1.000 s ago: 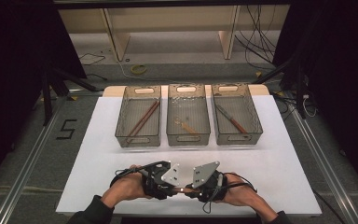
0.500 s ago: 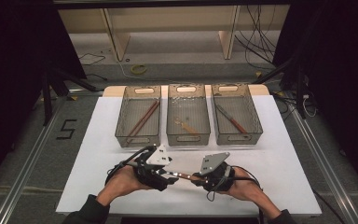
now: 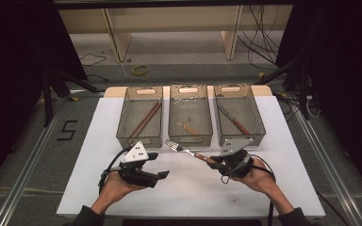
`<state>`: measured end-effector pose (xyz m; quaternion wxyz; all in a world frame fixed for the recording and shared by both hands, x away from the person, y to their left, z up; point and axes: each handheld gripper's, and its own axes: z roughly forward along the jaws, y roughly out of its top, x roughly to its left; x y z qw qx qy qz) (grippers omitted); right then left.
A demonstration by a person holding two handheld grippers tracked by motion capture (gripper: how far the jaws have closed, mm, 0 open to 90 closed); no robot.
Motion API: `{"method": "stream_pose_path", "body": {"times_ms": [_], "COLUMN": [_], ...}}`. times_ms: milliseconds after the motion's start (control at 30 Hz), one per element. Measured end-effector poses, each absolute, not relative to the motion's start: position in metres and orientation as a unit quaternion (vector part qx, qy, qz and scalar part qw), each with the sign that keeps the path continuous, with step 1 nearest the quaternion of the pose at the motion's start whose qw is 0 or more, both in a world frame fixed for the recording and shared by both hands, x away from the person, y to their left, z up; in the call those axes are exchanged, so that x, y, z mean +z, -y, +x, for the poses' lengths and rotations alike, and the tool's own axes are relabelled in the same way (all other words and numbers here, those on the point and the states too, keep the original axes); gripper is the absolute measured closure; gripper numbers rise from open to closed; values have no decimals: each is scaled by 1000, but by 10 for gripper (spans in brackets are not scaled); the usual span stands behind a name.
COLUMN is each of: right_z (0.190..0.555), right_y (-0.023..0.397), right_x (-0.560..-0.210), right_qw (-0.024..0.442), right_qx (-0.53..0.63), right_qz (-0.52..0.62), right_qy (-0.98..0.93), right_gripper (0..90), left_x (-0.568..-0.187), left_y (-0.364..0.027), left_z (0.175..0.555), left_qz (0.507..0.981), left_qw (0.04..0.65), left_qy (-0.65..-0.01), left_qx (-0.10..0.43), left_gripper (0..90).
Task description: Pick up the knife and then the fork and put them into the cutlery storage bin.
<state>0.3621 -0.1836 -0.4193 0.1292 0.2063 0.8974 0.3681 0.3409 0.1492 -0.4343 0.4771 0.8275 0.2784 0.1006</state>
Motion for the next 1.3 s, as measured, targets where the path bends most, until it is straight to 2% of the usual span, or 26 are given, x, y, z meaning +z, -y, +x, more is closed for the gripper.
{"method": "stream_pose_path", "body": {"times_ms": [333, 733, 1300], "right_z": [383, 420, 467], "right_y": [204, 225, 252], "right_x": [-406, -389, -385], "right_qw": [160, 204, 229], "right_qx": [382, 393, 356], "right_qz": [255, 315, 387], "right_qy": [-874, -840, -819], "right_gripper": [759, 760, 760], "left_x": [-454, -462, -465], "left_y": [-166, -177, -186], "left_z": [342, 343, 342], "left_qz": [812, 805, 796], "left_qw": [479, 476, 486], "left_qy": [-315, -332, -341], "left_qx": [106, 117, 117], "left_gripper": [219, 215, 211]}}
